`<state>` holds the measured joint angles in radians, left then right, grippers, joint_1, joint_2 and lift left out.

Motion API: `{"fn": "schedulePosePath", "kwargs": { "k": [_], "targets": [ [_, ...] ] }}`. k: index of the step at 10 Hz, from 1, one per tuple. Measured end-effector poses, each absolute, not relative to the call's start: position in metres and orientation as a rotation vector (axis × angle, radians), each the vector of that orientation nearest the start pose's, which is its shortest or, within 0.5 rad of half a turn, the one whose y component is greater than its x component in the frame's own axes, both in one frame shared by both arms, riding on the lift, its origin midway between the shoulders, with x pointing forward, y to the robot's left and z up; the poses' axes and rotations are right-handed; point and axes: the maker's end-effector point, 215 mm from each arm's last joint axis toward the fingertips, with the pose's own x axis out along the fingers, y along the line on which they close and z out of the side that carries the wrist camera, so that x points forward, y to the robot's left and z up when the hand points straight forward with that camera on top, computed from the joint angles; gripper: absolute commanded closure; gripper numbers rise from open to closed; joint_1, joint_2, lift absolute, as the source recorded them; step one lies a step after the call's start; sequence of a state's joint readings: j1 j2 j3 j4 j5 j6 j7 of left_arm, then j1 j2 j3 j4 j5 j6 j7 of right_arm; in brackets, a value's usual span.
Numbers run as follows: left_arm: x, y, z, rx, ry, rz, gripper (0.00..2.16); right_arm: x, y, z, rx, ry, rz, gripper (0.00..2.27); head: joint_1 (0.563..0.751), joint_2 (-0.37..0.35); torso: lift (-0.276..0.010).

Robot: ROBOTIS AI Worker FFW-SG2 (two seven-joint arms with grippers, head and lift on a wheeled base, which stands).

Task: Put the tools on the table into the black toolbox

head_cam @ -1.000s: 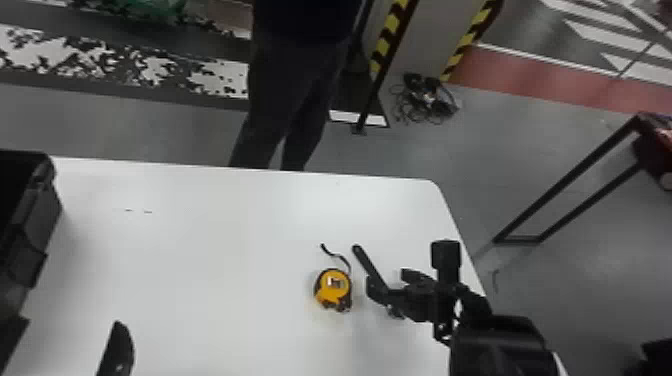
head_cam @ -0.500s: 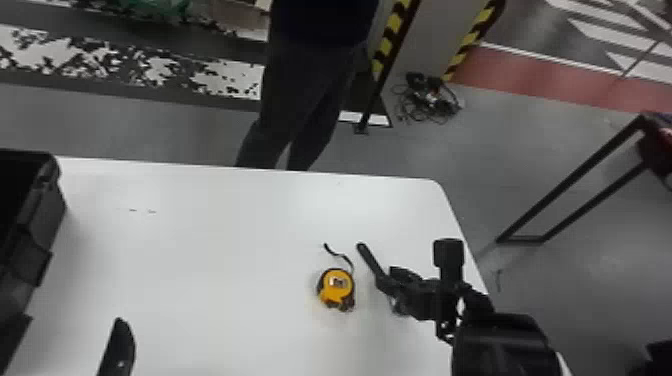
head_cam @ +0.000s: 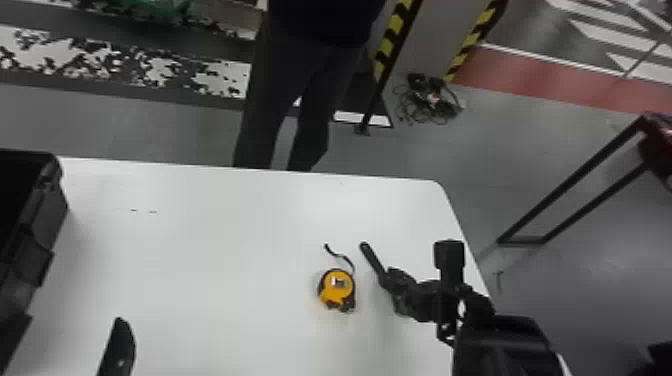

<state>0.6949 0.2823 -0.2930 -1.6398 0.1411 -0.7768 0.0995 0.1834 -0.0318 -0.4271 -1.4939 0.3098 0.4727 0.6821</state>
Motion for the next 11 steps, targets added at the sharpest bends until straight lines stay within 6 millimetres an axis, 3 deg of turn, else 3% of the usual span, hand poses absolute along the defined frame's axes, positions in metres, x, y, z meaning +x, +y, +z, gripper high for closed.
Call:
{"fn": "schedulePosePath", "kwargs": {
  "k": [6,8,11],
  "targets": [
    [0.296,0.164,-0.408,-0.114,-0.084,-0.210,0.07,0.393,-0.378,-0.583,-0.027,0.747,0.155,2.26,0.695,-0.347,-0.039],
    [0.296,0.161,-0.404,-0.118,-0.092,-0.220,0.07,0.395,-0.377,-0.563,-0.036,0.707,0.147,2.26,0.695,-0.349,-0.039],
    [0.298,0.148,-0.387,-0.133,-0.121,-0.265,0.07,0.398,-0.354,-0.521,-0.083,0.615,0.179,2.26,0.695,-0.335,-0.039]
  ]
}}
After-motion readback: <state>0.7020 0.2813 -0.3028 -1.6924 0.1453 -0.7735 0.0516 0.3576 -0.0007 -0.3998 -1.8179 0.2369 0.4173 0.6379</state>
